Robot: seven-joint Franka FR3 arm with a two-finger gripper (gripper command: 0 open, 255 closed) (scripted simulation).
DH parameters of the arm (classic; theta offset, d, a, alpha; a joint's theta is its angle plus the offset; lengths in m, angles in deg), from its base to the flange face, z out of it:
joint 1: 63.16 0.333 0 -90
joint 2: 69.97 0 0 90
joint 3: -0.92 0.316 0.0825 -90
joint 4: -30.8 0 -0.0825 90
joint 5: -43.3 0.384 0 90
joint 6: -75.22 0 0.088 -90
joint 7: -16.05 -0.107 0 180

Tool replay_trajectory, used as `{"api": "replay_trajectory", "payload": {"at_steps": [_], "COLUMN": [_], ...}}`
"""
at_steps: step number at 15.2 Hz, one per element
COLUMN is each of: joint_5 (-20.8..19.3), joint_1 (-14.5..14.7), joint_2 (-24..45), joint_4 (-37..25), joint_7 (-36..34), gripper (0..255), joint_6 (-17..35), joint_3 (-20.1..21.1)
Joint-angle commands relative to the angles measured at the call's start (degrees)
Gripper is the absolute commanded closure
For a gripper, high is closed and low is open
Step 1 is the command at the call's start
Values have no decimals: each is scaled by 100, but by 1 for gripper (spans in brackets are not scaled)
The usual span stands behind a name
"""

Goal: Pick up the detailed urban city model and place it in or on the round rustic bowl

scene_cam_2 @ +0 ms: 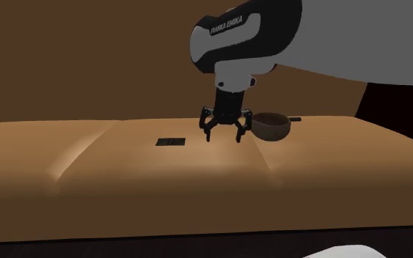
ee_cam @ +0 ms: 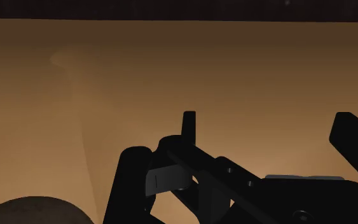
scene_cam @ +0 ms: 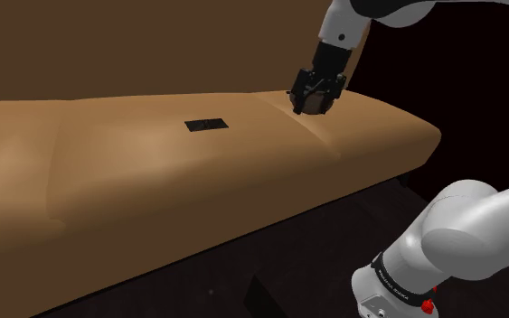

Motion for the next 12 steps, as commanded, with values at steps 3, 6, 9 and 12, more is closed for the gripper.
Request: {"api": "replay_trajectory", "payload": {"at_steps": [3, 6, 9, 12], "joint_5": [59, 50, 1, -80], "joint_1": [103, 169, 237, 312], "joint_2": [912, 1585, 2267, 2964], "joint_4": [-606, -1127, -1716, -2378], "joint_7": [-303, -527, -755, -983], "gripper": [0, 0, 0, 0], "joint_6": [254, 364, 412, 397], "joint_3": [241, 395, 527, 640]}}
